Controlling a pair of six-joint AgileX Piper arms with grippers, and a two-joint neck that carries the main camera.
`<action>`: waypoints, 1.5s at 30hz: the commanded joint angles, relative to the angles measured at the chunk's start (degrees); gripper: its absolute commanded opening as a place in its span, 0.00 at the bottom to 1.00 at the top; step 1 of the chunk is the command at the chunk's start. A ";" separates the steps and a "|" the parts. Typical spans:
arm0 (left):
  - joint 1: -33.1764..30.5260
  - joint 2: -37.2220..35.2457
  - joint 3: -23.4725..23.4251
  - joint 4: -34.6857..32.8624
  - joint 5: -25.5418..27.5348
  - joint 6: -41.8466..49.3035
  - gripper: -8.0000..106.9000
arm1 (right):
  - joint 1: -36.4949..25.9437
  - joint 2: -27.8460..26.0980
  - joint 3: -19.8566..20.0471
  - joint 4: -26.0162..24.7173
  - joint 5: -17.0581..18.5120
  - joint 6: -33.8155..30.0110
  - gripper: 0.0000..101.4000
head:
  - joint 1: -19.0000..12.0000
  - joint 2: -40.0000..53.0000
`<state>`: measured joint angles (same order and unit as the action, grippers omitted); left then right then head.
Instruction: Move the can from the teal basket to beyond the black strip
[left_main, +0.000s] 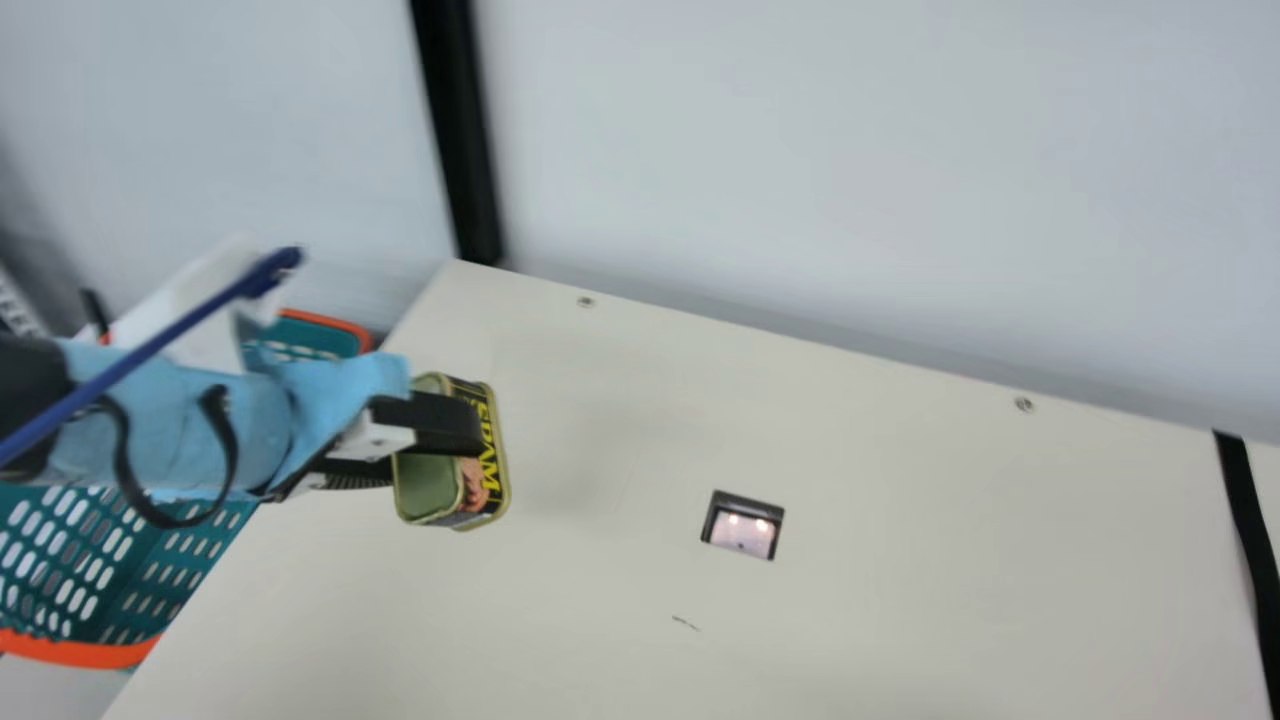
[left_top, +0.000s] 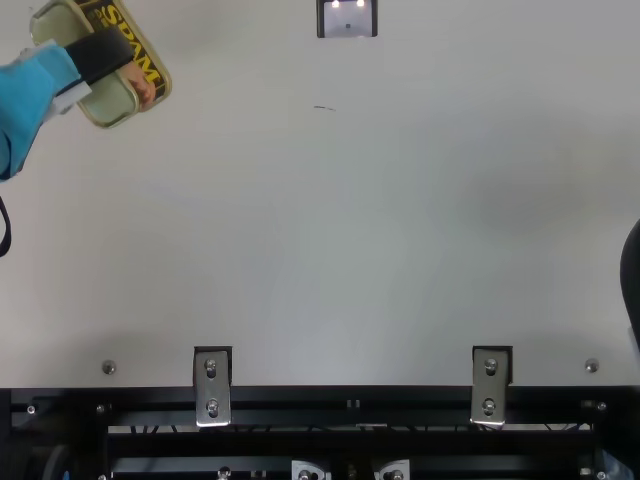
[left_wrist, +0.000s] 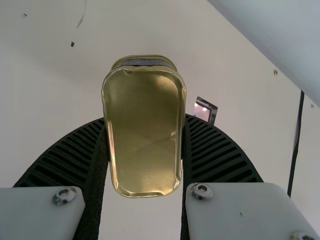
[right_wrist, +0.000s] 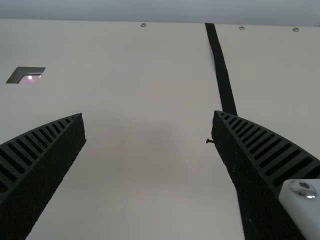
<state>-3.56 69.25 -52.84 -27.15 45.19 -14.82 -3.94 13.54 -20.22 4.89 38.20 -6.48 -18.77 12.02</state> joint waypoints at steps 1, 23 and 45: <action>0.00 0.00 0.00 0.00 0.00 0.00 0.16 | 0.00 0.00 0.00 0.00 0.00 0.00 1.00 | 0.06 -2.39; 0.00 0.00 0.00 0.00 0.00 0.00 0.16 | 0.00 0.00 0.00 0.00 0.00 0.00 1.00 | 1.92 -14.52; -12.60 -3.18 5.61 7.31 -20.00 4.68 0.16 | 0.00 0.00 0.00 0.00 0.00 0.00 1.00 | 1.92 -14.52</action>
<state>-14.76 66.09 -47.46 -19.64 27.99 -11.01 -3.94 13.54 -20.22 4.89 38.20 -6.48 -16.72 -2.05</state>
